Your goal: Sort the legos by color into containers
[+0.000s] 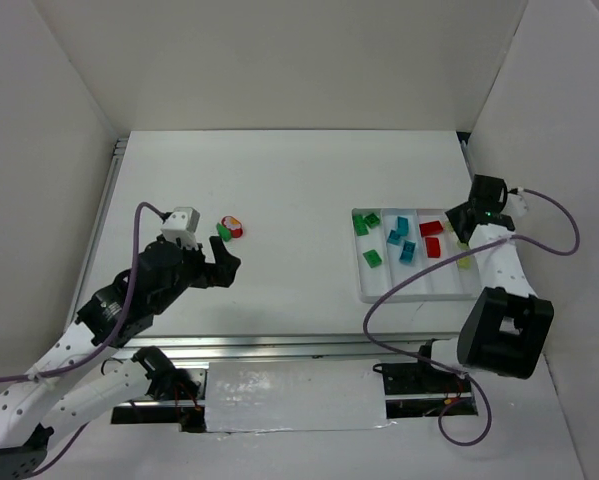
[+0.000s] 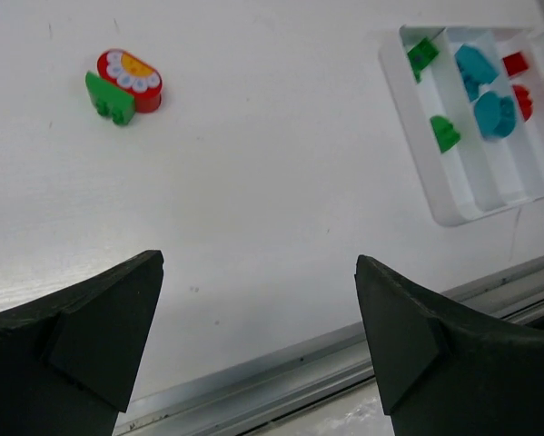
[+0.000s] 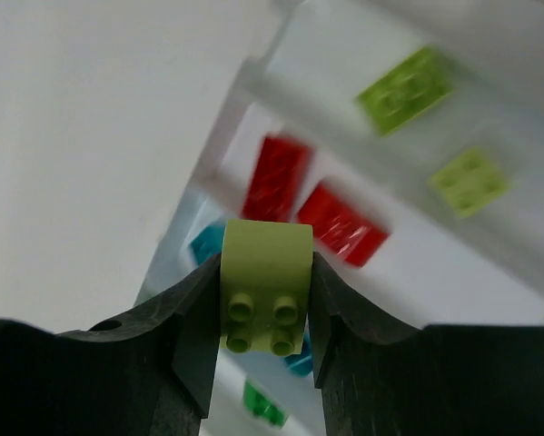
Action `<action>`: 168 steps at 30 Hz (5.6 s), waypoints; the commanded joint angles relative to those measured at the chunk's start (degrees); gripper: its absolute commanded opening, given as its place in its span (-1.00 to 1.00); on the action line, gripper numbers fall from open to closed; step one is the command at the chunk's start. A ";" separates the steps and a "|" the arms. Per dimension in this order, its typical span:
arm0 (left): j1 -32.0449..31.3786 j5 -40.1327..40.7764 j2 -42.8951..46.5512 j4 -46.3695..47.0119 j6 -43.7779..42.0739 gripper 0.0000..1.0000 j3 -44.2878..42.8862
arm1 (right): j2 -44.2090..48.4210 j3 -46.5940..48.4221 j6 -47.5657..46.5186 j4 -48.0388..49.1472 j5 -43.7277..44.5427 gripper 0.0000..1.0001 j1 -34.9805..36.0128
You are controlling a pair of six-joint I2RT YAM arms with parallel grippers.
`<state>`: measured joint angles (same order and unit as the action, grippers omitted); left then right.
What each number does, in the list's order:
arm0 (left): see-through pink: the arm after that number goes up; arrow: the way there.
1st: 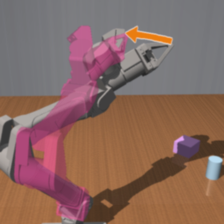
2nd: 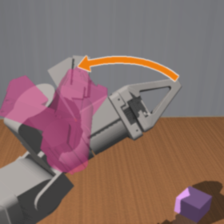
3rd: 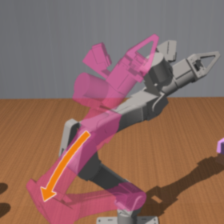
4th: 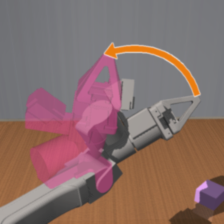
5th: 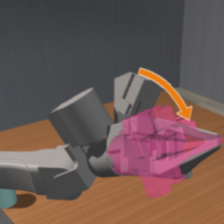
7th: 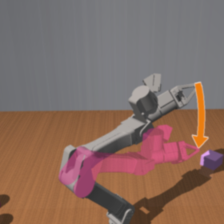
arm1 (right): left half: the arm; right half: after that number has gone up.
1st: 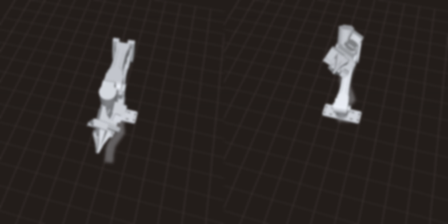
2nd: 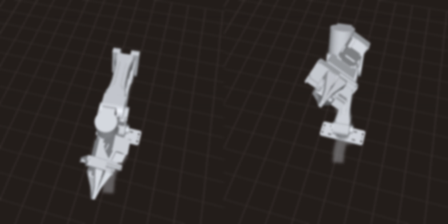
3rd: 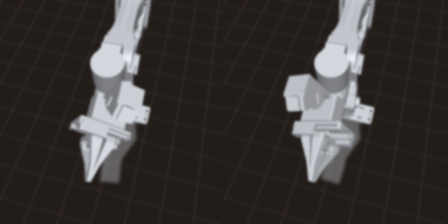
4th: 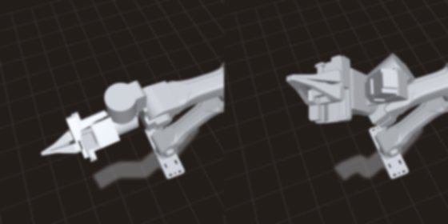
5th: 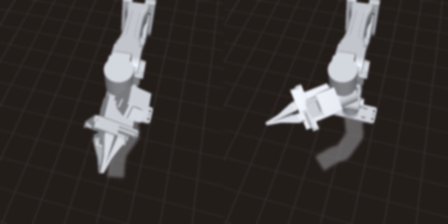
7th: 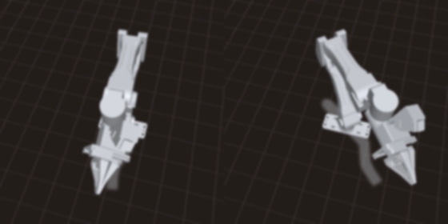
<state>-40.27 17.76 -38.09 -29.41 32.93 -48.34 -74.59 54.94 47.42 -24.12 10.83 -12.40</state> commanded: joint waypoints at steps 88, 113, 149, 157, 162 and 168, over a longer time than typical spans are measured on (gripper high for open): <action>21.11 7.90 -77.14 -3.20 34.84 0.99 -34.46 | 36.09 -11.43 -9.98 -3.66 -7.23 0.99 47.30; -1.64 2.98 -39.98 5.85 51.24 -1.00 -11.19 | 23.53 -29.19 -1.26 41.42 -6.62 0.96 57.22; -9.91 -2.04 -28.28 18.60 49.00 0.99 -5.18 | 11.29 -29.44 -12.43 68.06 9.15 -1.00 72.26; -9.83 2.72 -19.15 17.09 36.18 0.99 -6.60 | 24.12 -34.64 -8.40 61.85 11.40 -1.00 70.06; -9.74 -1.30 -8.79 26.83 23.08 0.99 -0.02 | 34.85 -33.67 -2.25 51.82 6.34 -1.00 64.80; -9.65 -25.37 -4.45 45.89 7.07 0.99 6.41 | 40.14 -32.09 -1.62 57.31 -12.55 -1.00 61.27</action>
<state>-49.91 7.25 -42.28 2.76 51.03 -43.51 -35.27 20.25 45.10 29.80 10.52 49.25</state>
